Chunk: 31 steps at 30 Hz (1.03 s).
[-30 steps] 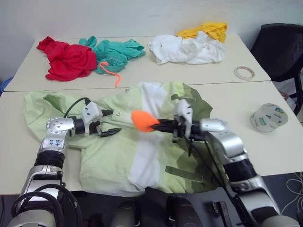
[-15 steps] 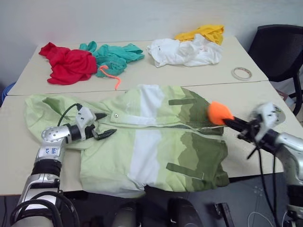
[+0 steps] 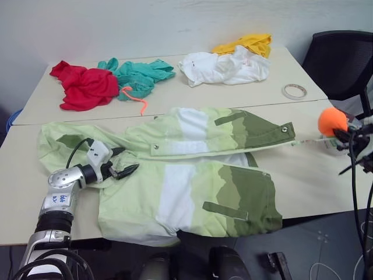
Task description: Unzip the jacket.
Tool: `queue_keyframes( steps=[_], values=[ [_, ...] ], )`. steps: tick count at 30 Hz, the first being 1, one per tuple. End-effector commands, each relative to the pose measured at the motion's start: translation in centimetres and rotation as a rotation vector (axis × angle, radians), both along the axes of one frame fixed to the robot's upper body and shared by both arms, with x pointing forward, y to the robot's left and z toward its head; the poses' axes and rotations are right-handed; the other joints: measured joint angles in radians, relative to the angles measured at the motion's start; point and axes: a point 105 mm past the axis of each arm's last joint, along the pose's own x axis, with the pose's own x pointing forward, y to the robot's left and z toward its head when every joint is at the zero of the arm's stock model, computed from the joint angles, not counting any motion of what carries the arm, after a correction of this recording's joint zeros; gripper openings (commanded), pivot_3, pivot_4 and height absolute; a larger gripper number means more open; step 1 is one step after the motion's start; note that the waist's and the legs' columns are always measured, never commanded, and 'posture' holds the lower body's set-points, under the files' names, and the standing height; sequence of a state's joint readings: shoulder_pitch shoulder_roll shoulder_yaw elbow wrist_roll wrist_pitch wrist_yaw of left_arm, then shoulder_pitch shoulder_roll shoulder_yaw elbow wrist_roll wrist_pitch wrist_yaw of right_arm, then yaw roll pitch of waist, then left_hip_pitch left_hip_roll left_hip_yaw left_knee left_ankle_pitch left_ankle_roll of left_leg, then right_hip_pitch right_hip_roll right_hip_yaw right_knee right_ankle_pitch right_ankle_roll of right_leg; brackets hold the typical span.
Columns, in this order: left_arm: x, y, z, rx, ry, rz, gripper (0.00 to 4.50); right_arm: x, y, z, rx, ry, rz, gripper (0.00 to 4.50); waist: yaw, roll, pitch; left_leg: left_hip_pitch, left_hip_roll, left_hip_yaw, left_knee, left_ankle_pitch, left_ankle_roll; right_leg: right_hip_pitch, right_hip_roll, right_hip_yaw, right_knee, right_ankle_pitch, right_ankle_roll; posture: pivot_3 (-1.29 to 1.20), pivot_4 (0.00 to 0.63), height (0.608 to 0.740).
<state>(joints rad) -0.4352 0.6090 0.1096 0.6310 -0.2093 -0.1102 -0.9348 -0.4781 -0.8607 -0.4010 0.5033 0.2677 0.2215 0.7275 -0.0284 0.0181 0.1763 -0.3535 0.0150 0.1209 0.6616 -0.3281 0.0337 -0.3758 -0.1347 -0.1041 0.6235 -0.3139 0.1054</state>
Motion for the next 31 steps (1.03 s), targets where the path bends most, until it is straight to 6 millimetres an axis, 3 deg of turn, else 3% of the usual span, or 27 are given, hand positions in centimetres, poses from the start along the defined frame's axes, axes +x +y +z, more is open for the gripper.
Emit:
queue_keyframes(
  steps=[1, 4, 9, 11, 13, 17, 19, 21, 25, 31],
  values=[
    [-1.7, -1.0, -2.3, -0.006, 0.117, -0.076, 4.50, -0.3, 2.2, 0.0, 0.034, 0.033, 0.121, 0.35, 0.003, 0.000, 0.000, -0.001, 0.000, -0.001, 0.000, 0.000, 0.000, 0.000, 0.000, 0.000, 0.000, 0.000, 0.000, 0.00, 0.150, 0.740],
    [-2.0, -1.5, 0.5, -0.081, 0.059, -0.114, 4.50, -1.5, 3.8, 0.1, 0.025, 0.034, 0.222, 1.40, 0.005, 0.000, 0.000, -0.003, 0.000, -0.002, 0.001, -0.001, 0.002, 0.000, 0.000, 0.000, 0.001, 0.000, 0.000, 0.00, 0.150, 0.740],
    [-3.0, -1.4, 5.1, -0.099, -0.043, -0.147, 4.50, -4.3, 5.0, 3.3, -0.034, -0.139, 0.368, 3.20, 0.002, -0.008, 0.006, -0.012, -0.001, -0.003, 0.004, -0.003, 0.005, -0.003, 0.000, -0.001, -0.003, 0.001, 0.001, 0.00, 0.150, 0.740],
    [-3.8, -1.2, 7.4, -0.109, -0.092, -0.170, 4.50, -5.2, 5.6, 4.6, -0.088, -0.201, 0.428, 3.87, 0.002, -0.012, 0.008, -0.014, 0.000, -0.004, 0.006, -0.003, 0.005, -0.005, 0.000, -0.002, -0.002, 0.001, 0.002, 0.00, 0.150, 0.740],
    [-5.1, -0.7, 9.2, -0.141, -0.078, -0.196, 4.50, -6.1, 7.4, 4.1, -0.248, -0.165, 0.546, 4.49, 0.000, -0.014, 0.010, -0.014, 0.000, -0.005, 0.006, -0.002, 0.004, -0.005, 0.000, -0.002, -0.002, 0.001, 0.002, 0.00, 0.150, 0.740],
    [-7.6, 1.0, 9.3, -0.071, -0.003, -0.230, 4.50, -7.0, 11.7, 3.8, -0.273, -0.173, 0.764, 4.49, -0.010, -0.013, 0.010, -0.013, 0.001, -0.005, 0.004, -0.003, 0.003, -0.005, 0.001, -0.001, -0.003, 0.001, 0.002, 0.00, 0.150, 0.740],
    [-8.8, 3.0, 8.0, 0.047, 0.048, -0.209, 4.50, -8.8, 15.0, 1.7, -0.236, -0.028, 1.005, 4.49, -0.006, -0.013, 0.011, -0.013, 0.001, -0.005, 0.004, -0.003, 0.002, -0.005, 0.001, -0.001, -0.003, 0.001, 0.002, 0.00, 0.150, 0.740],
    [-10.0, 4.2, 7.1, 0.113, 0.087, -0.202, 4.50, -9.8, 17.1, -0.1, -0.201, 0.047, 1.146, 4.49, -0.001, -0.013, 0.011, -0.013, 0.002, -0.005, 0.003, -0.003, 0.002, -0.006, 0.001, -0.002, -0.003, 0.000, 0.001, 0.00, 0.150, 0.740],
    [-13.0, 4.4, 5.5, 0.106, 0.178, -0.226, 4.50, -9.2, 18.4, -3.3, -0.192, 0.065, 1.223, 4.49, 0.000, -0.016, 0.012, -0.016, 0.001, -0.005, 0.004, -0.004, 0.002, -0.010, -0.001, -0.001, -0.005, 0.000, 0.000, 0.00, 0.150, 0.740],
    [-13.5, 4.3, 5.9, 0.119, 0.067, -0.098, 4.50, -6.9, 18.2, -4.4, -0.239, -0.012, 1.214, 4.49, 0.009, -0.017, 0.013, -0.018, -0.002, -0.006, 0.004, -0.006, 0.001, -0.011, -0.006, -0.002, -0.005, 0.000, 0.000, 0.00, 0.150, 0.740]
  ],
)
